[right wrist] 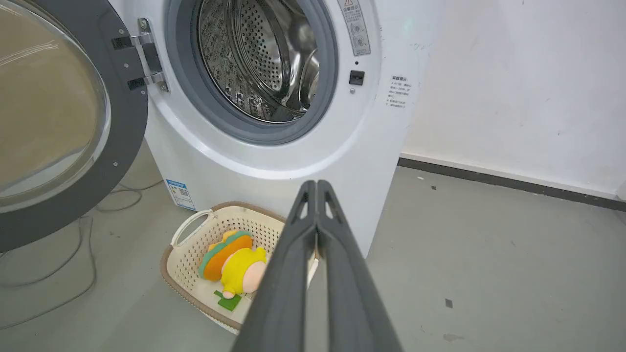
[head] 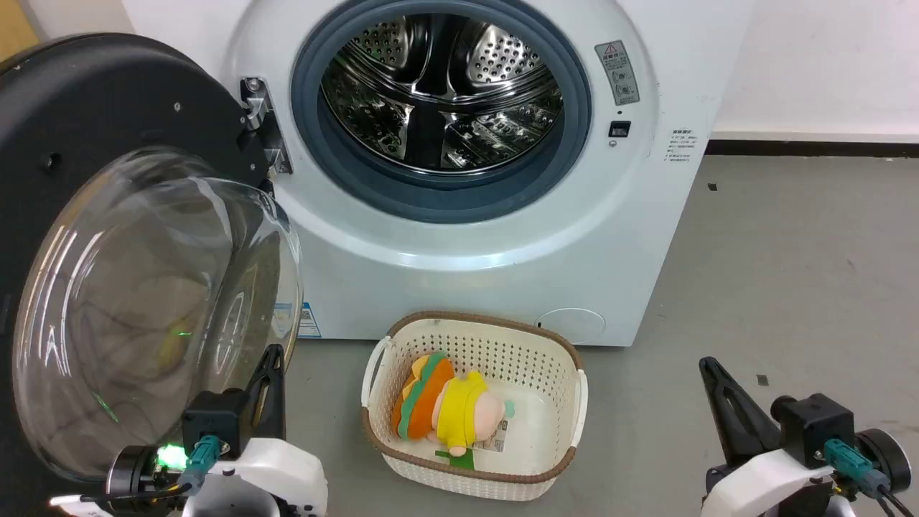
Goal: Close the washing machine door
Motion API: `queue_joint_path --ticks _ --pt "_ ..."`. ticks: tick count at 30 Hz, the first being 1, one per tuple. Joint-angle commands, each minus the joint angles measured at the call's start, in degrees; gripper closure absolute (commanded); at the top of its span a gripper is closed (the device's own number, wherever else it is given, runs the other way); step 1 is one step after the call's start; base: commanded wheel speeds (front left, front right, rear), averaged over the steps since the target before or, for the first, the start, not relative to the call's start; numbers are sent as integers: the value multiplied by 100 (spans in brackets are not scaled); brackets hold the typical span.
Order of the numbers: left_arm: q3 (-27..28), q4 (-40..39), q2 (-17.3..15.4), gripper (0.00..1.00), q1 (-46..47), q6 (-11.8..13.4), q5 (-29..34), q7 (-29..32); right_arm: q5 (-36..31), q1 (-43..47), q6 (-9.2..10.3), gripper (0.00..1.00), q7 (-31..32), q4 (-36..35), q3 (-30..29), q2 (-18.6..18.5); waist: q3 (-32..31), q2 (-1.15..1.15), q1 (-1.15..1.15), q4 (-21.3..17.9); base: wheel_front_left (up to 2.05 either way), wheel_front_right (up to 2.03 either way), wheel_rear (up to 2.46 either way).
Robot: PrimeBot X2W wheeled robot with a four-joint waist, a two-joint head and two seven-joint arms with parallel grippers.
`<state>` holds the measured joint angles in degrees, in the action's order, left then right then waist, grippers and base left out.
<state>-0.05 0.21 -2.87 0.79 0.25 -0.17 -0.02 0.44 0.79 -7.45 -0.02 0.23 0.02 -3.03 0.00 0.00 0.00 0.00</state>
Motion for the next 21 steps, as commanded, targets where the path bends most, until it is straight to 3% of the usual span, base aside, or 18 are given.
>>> queue_joint_path --ticks 1,21 --pt "5 -21 0 100 -79 -25 17 2 -44 -79 -3 100 2 -23 -2 15 0 0 0 0 0 0 0" --pt "5 -21 0 100 -79 -25 17 2 -44 -79 -3 100 2 -23 -2 15 0 0 0 0 0 0 0"
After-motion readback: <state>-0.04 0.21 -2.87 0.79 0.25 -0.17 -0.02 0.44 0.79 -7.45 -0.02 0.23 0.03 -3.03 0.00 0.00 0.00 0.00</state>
